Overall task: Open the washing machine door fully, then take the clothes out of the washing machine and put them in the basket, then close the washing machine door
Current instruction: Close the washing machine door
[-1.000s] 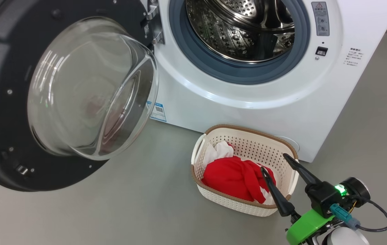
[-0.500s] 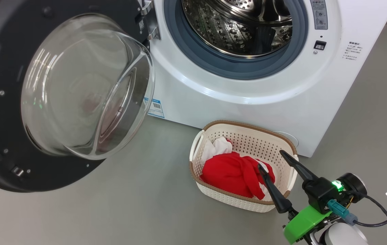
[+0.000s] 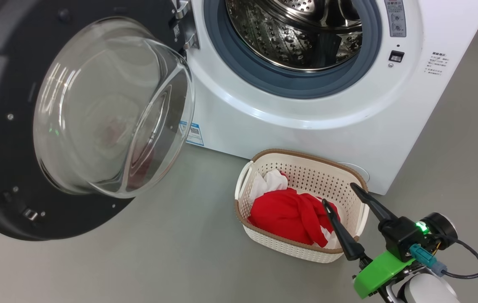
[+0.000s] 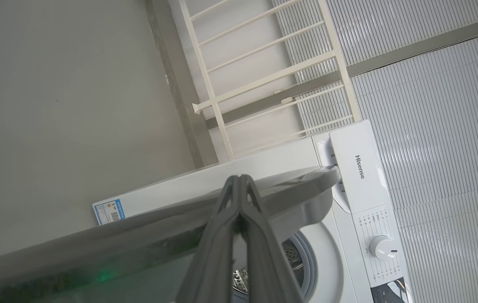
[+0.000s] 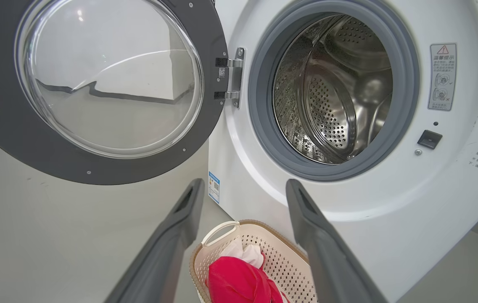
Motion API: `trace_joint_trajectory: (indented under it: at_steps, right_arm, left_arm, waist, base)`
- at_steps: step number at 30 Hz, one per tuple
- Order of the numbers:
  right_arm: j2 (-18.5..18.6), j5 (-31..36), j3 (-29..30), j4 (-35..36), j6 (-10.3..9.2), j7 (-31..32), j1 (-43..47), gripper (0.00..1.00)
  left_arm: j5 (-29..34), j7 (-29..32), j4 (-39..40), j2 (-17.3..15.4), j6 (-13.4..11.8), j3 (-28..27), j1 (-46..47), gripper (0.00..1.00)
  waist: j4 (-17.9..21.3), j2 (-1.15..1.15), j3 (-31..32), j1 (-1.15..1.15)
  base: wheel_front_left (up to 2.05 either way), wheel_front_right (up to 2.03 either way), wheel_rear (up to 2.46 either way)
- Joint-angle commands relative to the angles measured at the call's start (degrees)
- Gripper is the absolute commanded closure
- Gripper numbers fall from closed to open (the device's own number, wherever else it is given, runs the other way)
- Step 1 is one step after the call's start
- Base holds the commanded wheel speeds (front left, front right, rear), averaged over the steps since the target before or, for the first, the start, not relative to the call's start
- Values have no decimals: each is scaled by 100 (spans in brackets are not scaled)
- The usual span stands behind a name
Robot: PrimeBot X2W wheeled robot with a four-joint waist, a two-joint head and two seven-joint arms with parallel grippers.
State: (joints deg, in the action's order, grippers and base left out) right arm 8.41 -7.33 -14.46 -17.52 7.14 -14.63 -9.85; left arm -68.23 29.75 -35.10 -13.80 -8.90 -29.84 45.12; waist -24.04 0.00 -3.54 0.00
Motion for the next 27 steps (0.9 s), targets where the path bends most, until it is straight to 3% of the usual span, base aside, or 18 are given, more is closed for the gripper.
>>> trace_joint_trajectory:
  at_steps: [1,10,27]
  right_arm:
    - [-6,-75,-75,140,35,-37,-104,0]
    - [-35,-112,-22,147,35,-37,-68,0]
    - [-136,-158,46,177,35,-37,-44,0]
  left_arm:
    - [-25,140,140,-174,31,-10,-195,100]
    - [-181,398,485,-19,82,-56,-596,100]
    - [-560,826,1530,484,-41,-155,-1249,100]
  waist:
    - [1,0,3,0]
    - [18,0,5,0]
    - [33,0,98,0]
  base:
    - [0,0,0]
    - [0,0,0]
    - [0,0,0]
